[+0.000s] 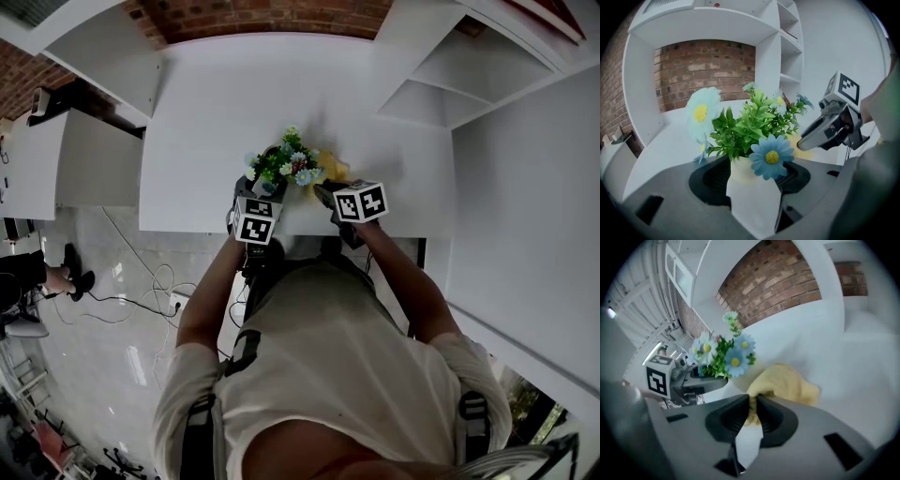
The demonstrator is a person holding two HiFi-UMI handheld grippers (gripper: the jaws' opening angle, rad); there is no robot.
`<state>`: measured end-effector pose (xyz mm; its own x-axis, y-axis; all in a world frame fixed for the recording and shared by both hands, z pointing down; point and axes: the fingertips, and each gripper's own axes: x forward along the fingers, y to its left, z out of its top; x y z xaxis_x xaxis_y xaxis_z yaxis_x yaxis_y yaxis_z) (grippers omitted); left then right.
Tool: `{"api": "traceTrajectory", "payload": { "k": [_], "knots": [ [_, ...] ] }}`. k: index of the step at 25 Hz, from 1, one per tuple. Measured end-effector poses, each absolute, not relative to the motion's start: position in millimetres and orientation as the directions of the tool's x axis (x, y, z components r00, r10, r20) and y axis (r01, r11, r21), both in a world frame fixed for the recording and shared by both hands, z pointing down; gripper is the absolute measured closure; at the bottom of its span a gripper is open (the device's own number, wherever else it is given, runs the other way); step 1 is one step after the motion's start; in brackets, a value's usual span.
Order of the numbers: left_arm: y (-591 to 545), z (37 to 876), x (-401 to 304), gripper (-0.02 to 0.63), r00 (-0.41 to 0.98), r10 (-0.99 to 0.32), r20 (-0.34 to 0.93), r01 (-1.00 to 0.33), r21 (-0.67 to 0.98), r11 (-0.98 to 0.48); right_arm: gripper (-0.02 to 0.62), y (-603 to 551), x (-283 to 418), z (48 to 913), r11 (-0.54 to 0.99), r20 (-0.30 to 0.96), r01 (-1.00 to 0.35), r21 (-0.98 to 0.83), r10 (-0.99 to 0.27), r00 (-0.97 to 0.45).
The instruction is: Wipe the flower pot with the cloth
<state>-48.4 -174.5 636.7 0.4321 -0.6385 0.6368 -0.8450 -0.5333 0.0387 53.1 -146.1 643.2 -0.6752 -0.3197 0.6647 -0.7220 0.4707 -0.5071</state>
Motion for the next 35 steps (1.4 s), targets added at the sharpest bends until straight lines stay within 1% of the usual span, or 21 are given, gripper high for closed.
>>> {"api": "traceTrajectory", "payload": {
  "k": [5, 8, 10, 15, 16, 17, 18, 20, 22, 23, 25, 26, 27, 28, 29, 30, 31, 32, 33, 35],
  "knots": [
    [-178.5, 633.8, -56.7, 0.333, 0.404, -0.643, 0.65, -0.844, -0.005, -0.536, 0.535, -171.7, 130.0, 594.0, 0.37, 0.652, -0.798, -0.476, -0.46, -0.602],
    [-176.4, 629.5, -73.6, 0.333, 0.376, -0.663, 0.648, -0.866, -0.009, -0.501, 0.535, -181.0, 165.3, 569.7, 0.364, 0.664, -0.85, -0.38, -0.532, -0.525],
    [-172.1, 620.4, -89.1, 0.33, 0.356, -0.68, 0.641, -0.885, -0.003, -0.466, 0.534, -180.0, 173.6, 576.4, 0.398, 0.701, -0.868, -0.298, -0.526, -0.482],
    [-150.5, 607.5, -125.1, 0.33, 0.299, -0.718, 0.628, -0.928, 0.018, -0.371, 0.524, -158.9, 166.9, 649.3, 0.479, 0.815, -0.855, -0.199, -0.404, -0.417],
    [-145.6, 605.2, -129.4, 0.33, 0.297, -0.721, 0.626, -0.933, 0.029, -0.359, 0.502, -156.0, 165.9, 659.6, 0.489, 0.827, -0.854, -0.177, -0.397, -0.399],
    [-141.0, 602.3, -132.0, 0.331, 0.301, -0.723, 0.622, -0.934, 0.039, -0.355, 0.454, -154.7, 165.7, 664.9, 0.491, 0.832, -0.856, -0.16, -0.4, -0.385],
    [-136.8, 599.3, -133.8, 0.331, 0.307, -0.724, 0.618, -0.933, 0.046, -0.356, 0.424, -154.4, 166.5, 666.0, 0.483, 0.832, -0.863, -0.149, -0.411, -0.374],
    [-129.5, 594.4, -137.8, 0.339, 0.32, -0.725, 0.61, -0.93, 0.056, -0.363, 0.317, -155.6, 169.7, 660.3, 0.453, 0.823, -0.879, -0.149, -0.436, -0.364],
    [-125.4, 589.6, -142.7, 0.354, 0.329, -0.728, 0.601, -0.93, 0.073, -0.36, 0.279, -159.4, 175.2, 645.4, 0.417, 0.808, -0.896, -0.152, -0.47, -0.356],
    [-125.4, 586.2, -145.7, 0.367, 0.332, -0.733, 0.594, -0.931, 0.083, -0.354, 0.276, -162.5, 177.9, 635.2, 0.399, 0.795, -0.904, -0.154, -0.493, -0.353],
    [-128.4, 577.3, -152.9, 0.429, 0.338, -0.746, 0.573, -0.933, 0.1, -0.346, 0.276, -169.4, 175.9, 610.5, 0.371, 0.756, -0.911, -0.179, -0.541, -0.369],
    [-129.4, 572.7, -156.5, 0.471, 0.344, -0.75, 0.564, -0.932, 0.106, -0.348, 0.276, -171.3, 169.4, 596.6, 0.366, 0.73, -0.908, -0.206, -0.56, -0.391],
    [-128.7, 569.2, -159.6, 0.538, 0.354, -0.75, 0.559, -0.928, 0.112, -0.355, 0.276, -171.0, 159.3, 582.5, 0.369, 0.701, -0.898, -0.241, -0.574, -0.424],
    [-126.4, 566.9, -161.5, 0.575, 0.372, -0.742, 0.557, -0.921, 0.124, -0.368, 0.278, -168.4, 146.0, 568.8, 0.38, 0.669, -0.881, -0.282, -0.58, -0.465],
    [-123.0, 565.1, -161.6, 0.582, 0.399, -0.729, 0.556, -0.91, 0.143, -0.388, 0.346, -164.1, 130.5, 555.7, 0.399, 0.637, -0.858, -0.324, -0.579, -0.51],
    [-119.4, 562.9, -160.2, 0.584, 0.431, -0.715, 0.551, -0.896, 0.165, -0.413, 0.436, -158.7, 113.6, 543.7, 0.421, 0.605, -0.83, -0.365, -0.57, -0.555],
    [-116.0, 560.3, -157.7, 0.584, 0.463, -0.7, 0.544, -0.879, 0.183, -0.44, 0.512, -152.2, 95.9, 534.0, 0.447, 0.578, -0.799, -0.404, -0.552, -0.601],
    [-112.4, 558.2, -154.9, 0.584, 0.49, -0.684, 0.541, -0.864, 0.194, -0.465, 0.56, -144.2, 77.7, 527.4, 0.472, 0.556, -0.762, -0.443, -0.522, -0.647],
    [-108.7, 557.3, -152.5, 0.584, 0.507, -0.669, 0.544, -0.851, 0.193, -0.488, 0.575, -134.3, 59.6, 524.4, 0.492, 0.54, -0.721, -0.487, -0.479, -0.692],
    [-102.2, 558.8, -151.0, 0.584, 0.517, -0.648, 0.559, -0.838, 0.175, -0.517, 0.583, -112.1, 26.3, 523.2, 0.503, 0.504, -0.636, -0.585, -0.39, -0.771]
  ]
}}
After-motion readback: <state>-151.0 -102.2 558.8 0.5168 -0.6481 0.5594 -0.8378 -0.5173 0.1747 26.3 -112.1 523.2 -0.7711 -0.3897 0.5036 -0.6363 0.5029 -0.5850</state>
